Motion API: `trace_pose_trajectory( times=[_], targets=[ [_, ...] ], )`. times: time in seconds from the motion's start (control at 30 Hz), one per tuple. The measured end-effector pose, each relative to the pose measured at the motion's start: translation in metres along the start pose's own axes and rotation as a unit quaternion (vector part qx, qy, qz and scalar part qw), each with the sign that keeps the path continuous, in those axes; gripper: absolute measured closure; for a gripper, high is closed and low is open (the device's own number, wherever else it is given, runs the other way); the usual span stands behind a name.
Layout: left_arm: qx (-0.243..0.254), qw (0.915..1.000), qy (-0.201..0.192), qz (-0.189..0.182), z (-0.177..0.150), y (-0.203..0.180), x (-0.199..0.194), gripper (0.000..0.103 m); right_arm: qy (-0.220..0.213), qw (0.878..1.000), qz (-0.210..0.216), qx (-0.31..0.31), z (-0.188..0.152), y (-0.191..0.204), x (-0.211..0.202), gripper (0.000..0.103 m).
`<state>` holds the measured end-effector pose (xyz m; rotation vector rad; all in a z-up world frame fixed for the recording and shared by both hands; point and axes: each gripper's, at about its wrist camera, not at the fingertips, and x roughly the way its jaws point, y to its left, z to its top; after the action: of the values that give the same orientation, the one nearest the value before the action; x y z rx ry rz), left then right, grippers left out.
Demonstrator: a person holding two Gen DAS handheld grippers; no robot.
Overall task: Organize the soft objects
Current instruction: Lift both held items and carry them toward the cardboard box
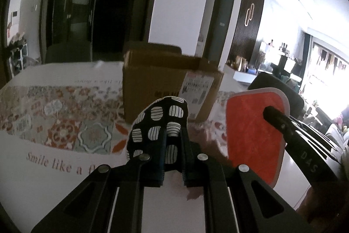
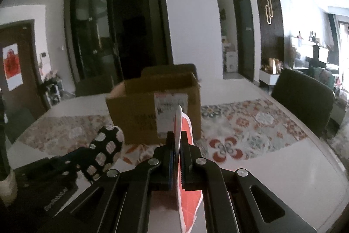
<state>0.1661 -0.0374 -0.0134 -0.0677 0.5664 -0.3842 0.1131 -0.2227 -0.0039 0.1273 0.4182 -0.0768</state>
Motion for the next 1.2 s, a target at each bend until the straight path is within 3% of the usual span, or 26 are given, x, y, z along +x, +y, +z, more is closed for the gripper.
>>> trace_pose_trajectory(
  times=[0.63, 0.9, 1.1, 1.2],
  targets=[
    [0.014, 0.9991, -0.039, -0.001, 0.077, -0.004, 0.000, 0.091, -0.020, 0.998, 0.058, -0.008, 0.073, 0.006, 0.012, 0.098],
    [0.018, 0.9992, -0.035, 0.009, 0.112, 0.003, 0.015, 0.092, -0.030, 0.996, 0.078, -0.027, 0.109, 0.013, 0.034, 0.098],
    [0.024, 0.9986, -0.045, 0.014, 0.137, 0.003, 0.027, 0.101, -0.029, 0.994, 0.100, -0.020, 0.139, 0.009, 0.056, 0.098],
    [0.028, 0.9984, -0.042, 0.023, 0.149, 0.006, 0.048, 0.101, -0.027, 0.994, 0.099, -0.029, 0.150, 0.011, 0.071, 0.098]
  ],
)
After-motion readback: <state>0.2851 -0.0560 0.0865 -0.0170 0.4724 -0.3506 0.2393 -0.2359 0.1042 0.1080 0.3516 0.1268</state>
